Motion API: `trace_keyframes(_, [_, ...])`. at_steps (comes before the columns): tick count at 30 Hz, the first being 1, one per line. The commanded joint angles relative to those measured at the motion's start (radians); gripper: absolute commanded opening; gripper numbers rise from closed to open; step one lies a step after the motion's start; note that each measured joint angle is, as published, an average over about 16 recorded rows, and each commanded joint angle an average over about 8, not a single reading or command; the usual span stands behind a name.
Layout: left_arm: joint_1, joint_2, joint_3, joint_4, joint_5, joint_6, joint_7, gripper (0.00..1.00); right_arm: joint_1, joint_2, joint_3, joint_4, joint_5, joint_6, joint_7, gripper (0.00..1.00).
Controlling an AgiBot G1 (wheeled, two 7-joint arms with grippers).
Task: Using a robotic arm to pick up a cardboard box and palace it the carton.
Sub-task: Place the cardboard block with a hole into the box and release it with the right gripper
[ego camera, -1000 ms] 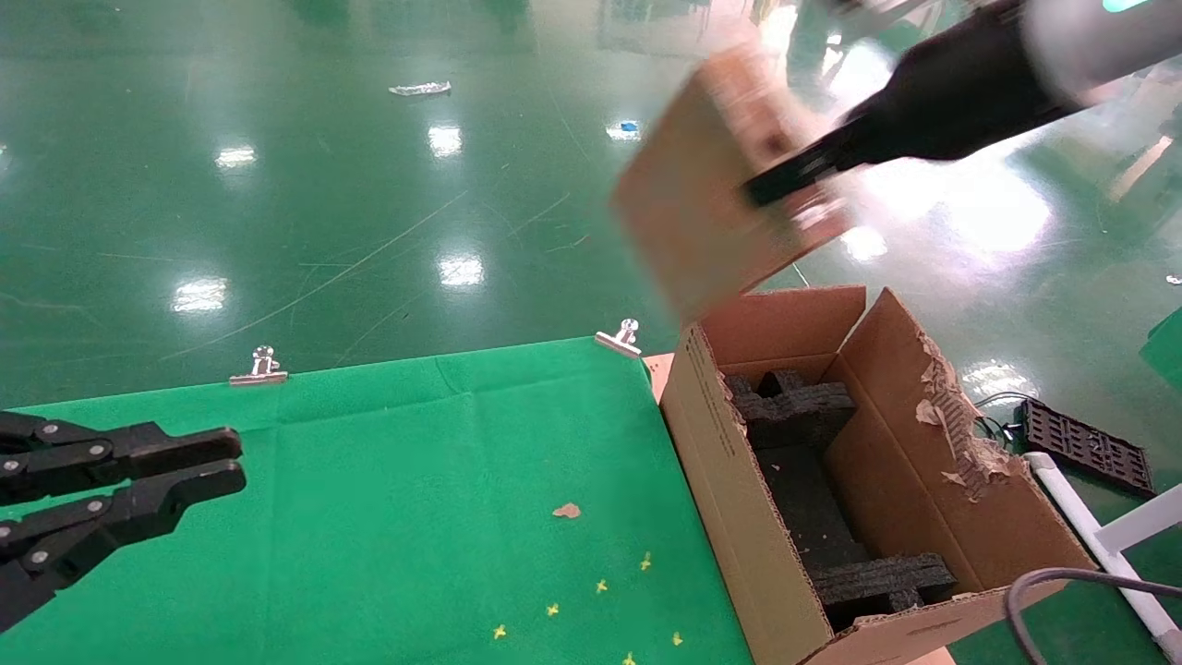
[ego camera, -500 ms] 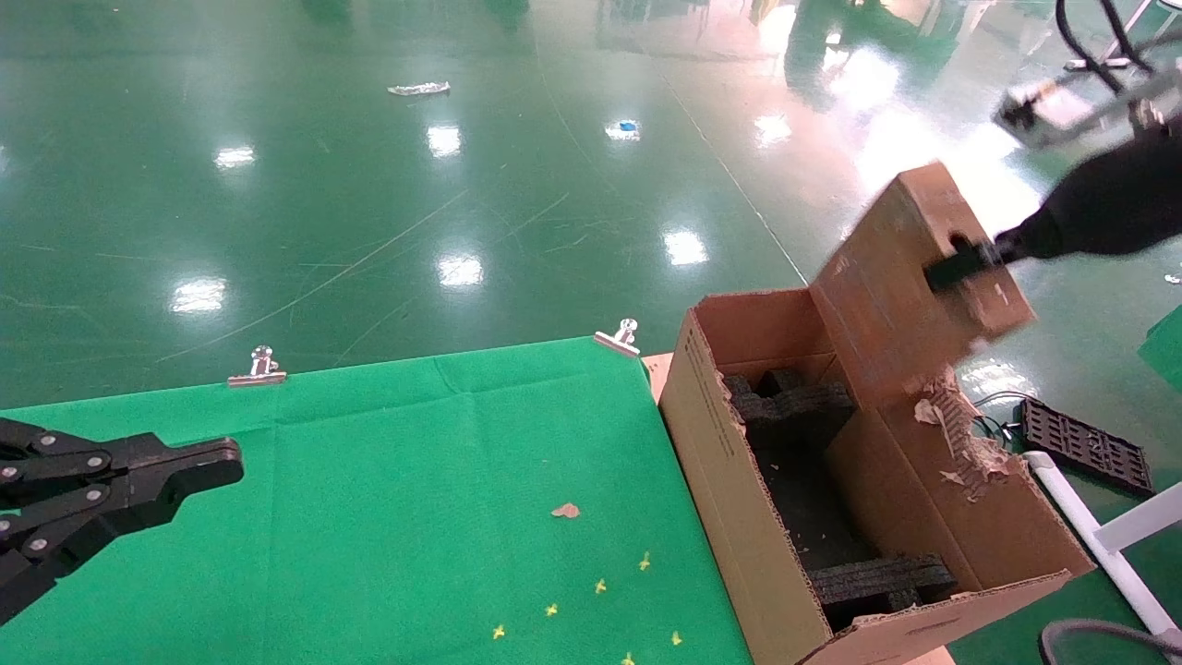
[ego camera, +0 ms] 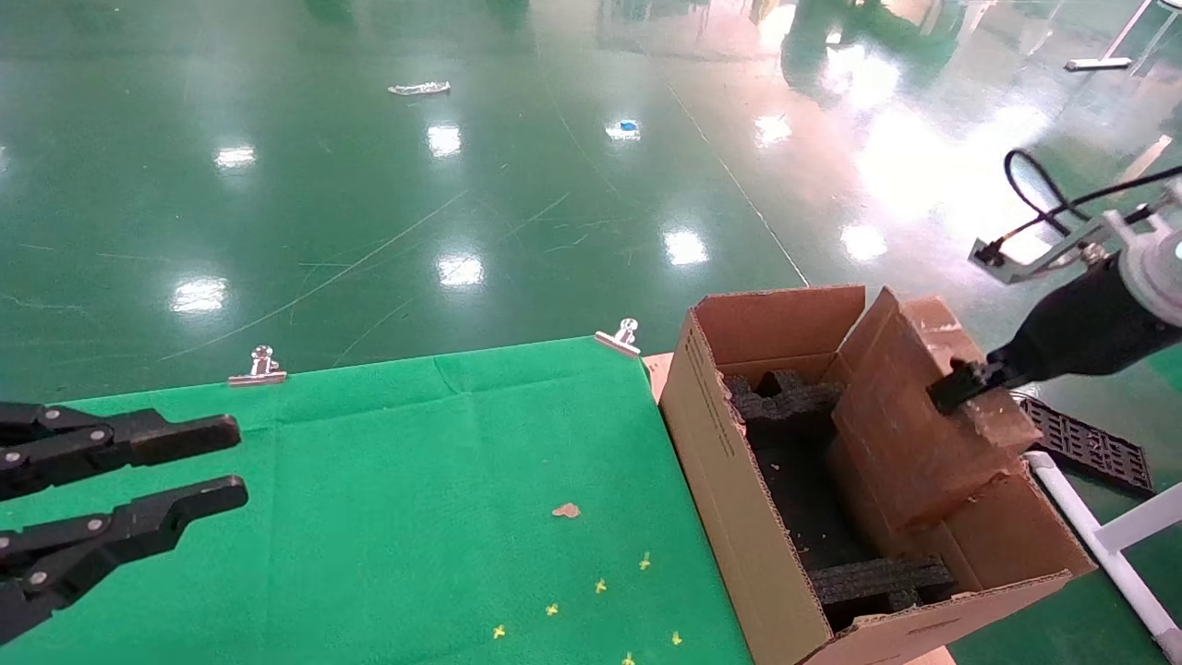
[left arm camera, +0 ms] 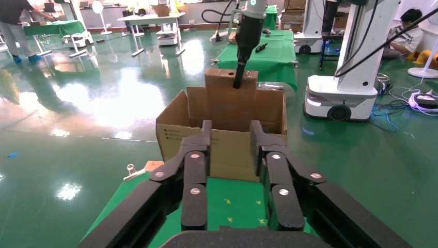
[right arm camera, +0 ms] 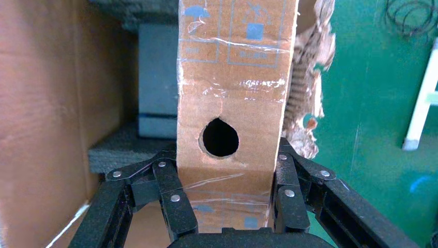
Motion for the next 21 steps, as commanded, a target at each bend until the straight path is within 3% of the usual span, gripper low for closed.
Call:
trace_keyframes(1, [0.000, 0.000, 0.000, 0.000, 0.000, 0.000, 0.000, 1.00, -0.022, -0.009, -0.004, -0.027, 0.000, 0.003, -0.008, 0.00])
trace_keyframes(14, [0.000, 0.000, 0.001, 0.000, -0.001, 0.000, 0.000, 1.00, -0.166, -0.089, -0.009, -0.168, 0.012, 0.071, -0.040, 0.00])
trace_keyframes(21, [0.000, -0.001, 0.001, 0.000, -0.001, -0.001, 0.001, 1.00, -0.263, -0.124, 0.001, -0.233, 0.032, 0.149, -0.050, 0.00])
